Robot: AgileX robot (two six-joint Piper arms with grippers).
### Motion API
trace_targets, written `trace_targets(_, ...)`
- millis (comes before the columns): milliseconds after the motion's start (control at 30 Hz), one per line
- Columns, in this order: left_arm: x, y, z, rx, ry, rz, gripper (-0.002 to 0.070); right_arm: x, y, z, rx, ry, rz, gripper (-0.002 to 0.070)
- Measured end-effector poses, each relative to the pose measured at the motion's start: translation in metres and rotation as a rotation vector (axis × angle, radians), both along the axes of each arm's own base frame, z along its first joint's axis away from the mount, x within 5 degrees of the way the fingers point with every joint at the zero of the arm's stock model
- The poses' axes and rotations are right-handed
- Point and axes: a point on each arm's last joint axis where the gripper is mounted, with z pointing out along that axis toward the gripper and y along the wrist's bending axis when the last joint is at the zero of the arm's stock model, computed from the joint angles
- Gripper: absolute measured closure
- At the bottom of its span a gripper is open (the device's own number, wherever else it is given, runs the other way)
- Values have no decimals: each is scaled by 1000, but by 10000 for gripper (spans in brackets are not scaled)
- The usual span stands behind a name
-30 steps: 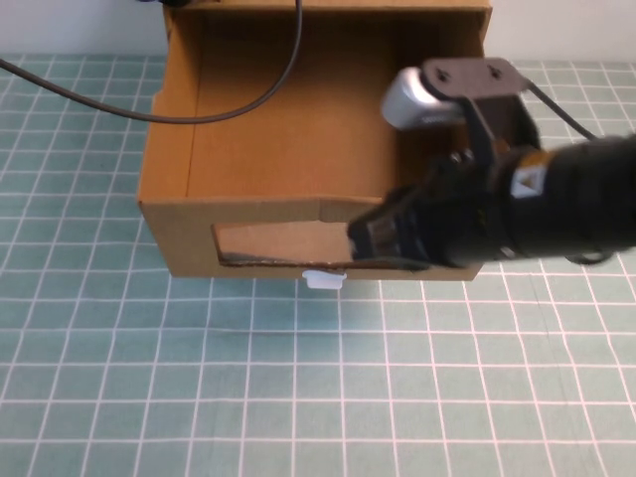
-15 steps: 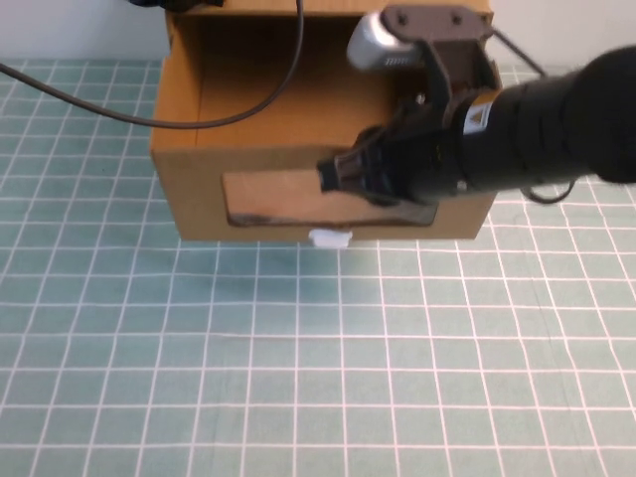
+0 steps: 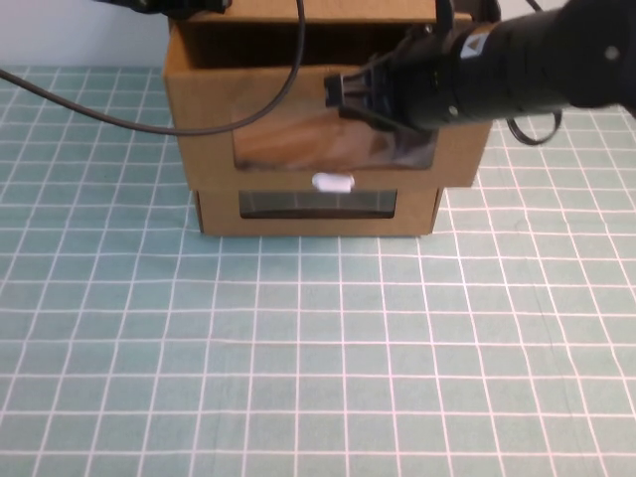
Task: Close the shoe box
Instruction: Close the shoe box with your right arm
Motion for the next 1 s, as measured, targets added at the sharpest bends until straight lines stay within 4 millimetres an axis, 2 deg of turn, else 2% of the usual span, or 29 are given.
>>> trace_targets(300, 0, 0, 0, -1, -2, 1, 680, 36, 3, -6, 43, -84, -60, 687)
trace_targets(500, 0, 0, 0, -1, -2, 1, 680, 51, 9, -13, 66, -126, -81, 687)
trace_targets(867, 0, 0, 0, -5, 2, 5, 680, 54, 11, -16, 72, -131, -87, 687)
trace_targets(1000, 0, 0, 0, -8, 5, 7, 680, 52, 13, -18, 77, -81, -68, 687)
